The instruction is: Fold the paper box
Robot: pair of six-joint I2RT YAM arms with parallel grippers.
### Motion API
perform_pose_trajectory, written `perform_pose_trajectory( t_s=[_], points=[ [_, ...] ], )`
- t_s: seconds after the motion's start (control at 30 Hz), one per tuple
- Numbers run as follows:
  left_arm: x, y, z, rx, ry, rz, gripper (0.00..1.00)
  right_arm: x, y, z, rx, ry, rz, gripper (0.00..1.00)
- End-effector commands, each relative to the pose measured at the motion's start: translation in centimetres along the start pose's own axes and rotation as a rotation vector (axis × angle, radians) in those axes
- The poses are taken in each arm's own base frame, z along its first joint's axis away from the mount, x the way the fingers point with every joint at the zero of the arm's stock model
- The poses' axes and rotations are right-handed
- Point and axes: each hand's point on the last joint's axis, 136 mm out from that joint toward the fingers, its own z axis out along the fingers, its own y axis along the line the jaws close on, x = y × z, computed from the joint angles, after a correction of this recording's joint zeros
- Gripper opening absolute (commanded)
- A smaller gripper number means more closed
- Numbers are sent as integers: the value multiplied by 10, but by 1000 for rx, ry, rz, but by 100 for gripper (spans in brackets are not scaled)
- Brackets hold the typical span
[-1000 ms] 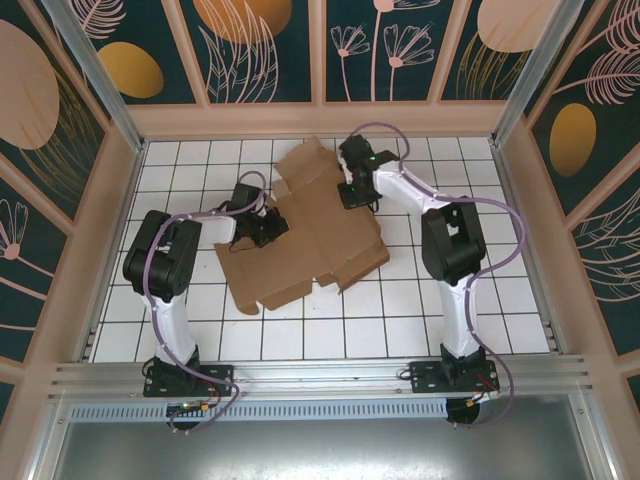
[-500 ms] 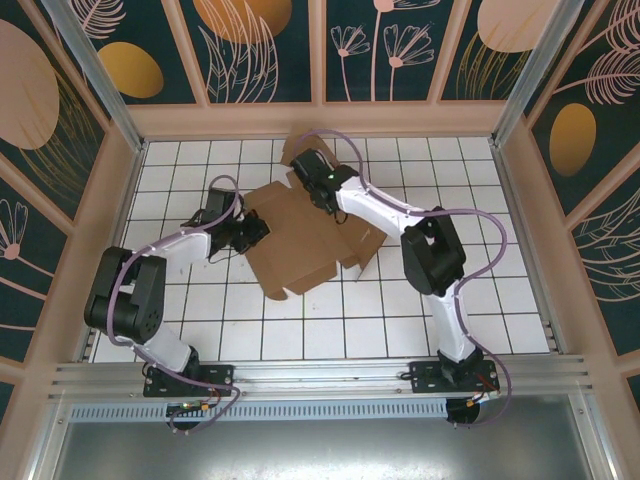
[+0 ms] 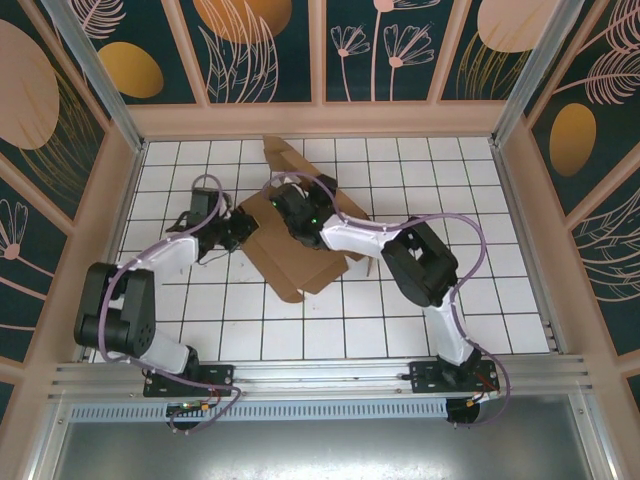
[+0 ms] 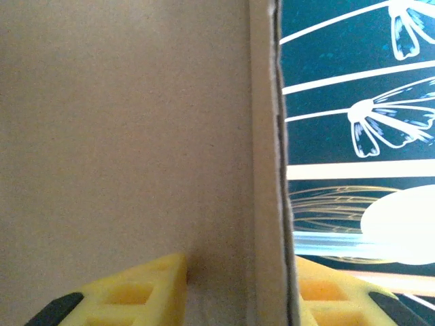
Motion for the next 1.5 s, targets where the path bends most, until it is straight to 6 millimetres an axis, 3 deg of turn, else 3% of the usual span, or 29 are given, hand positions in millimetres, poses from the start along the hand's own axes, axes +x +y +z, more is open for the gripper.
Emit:
perform_pose_trajectory(
  t_s=[0.0, 0.13, 0.2, 0.3, 0.4, 0.63, 0.67, 0.83, 1.2, 1.33, 1.47],
  points=[
    [-15, -30, -13, 166, -35, -25, 0, -12, -15, -6, 58, -118, 42, 31],
    [-22, -79, -22, 434, -31, -14, 10, -11, -13, -12, 57, -168, 54, 30],
    [-27, -102, -27, 546, -38, 23, 22, -9, -8, -15, 56, -184, 53, 30],
    [-29, -120, -22, 610, -13, 72, 39, -10, -1, -18, 49, -200, 42, 30],
    [-28, -124, -9, 607, 9, 88, 46, -14, -2, -19, 48, -207, 56, 30],
    [-21, -138, 17, 601, 48, 127, 48, -14, 4, -18, 21, -206, 72, 30],
    [-22, -129, 30, 572, 58, 114, 48, -13, 6, -17, 17, -202, 64, 30],
    [-34, -105, 55, 424, 24, 138, 47, -14, 10, -17, -9, -192, 74, 30],
    [-23, -129, 79, 455, 77, 117, 48, -19, 10, -21, -21, -202, 81, 30],
    [-25, -122, 89, 421, 67, 78, 44, -17, 13, -21, -34, -198, 83, 30],
    [-31, -112, 97, 388, 43, 36, 28, -16, 14, -24, -73, -201, 93, 31]
  ],
)
